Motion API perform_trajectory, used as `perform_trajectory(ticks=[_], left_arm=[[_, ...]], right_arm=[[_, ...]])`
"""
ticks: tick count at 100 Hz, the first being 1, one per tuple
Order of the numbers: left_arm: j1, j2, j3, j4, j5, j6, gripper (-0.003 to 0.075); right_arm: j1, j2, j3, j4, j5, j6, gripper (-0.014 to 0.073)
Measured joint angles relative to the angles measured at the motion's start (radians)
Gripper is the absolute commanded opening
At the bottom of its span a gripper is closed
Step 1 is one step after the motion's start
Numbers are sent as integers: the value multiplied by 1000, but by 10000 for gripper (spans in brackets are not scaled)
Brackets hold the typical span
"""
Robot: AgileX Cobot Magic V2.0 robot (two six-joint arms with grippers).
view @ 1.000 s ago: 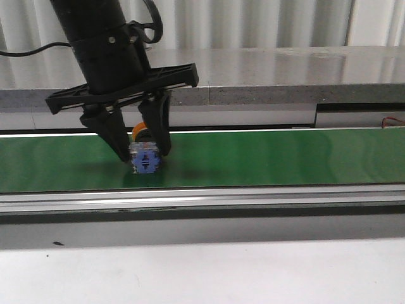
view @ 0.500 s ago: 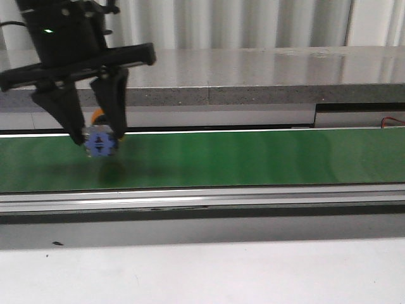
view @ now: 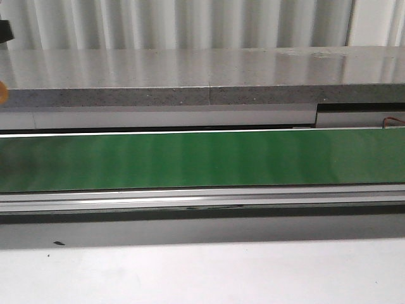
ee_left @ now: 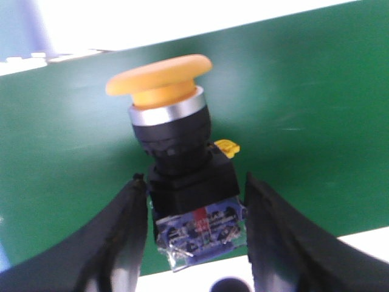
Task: Move button from right to left
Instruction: 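Lift the button and carry it toward the blue tray with the left gripper, then lower the button into the blue tray and open the left gripper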
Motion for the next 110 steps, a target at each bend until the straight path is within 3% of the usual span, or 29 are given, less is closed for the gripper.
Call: perform_trajectory(ticks=[19,66,85,110], left_arm=[[124,0,0,6,4,180,144],[474,25,0,6,3,305,144],[549,97,0,0,-7,324,144],[568,222,0,0,-64,394,144]], right_arm=[[0,0,0,0,0,0,-68],[0,0,0,0,0,0,-68],[0,0,0,0,0,0,-68],[0,0,0,0,0,0,-68]])
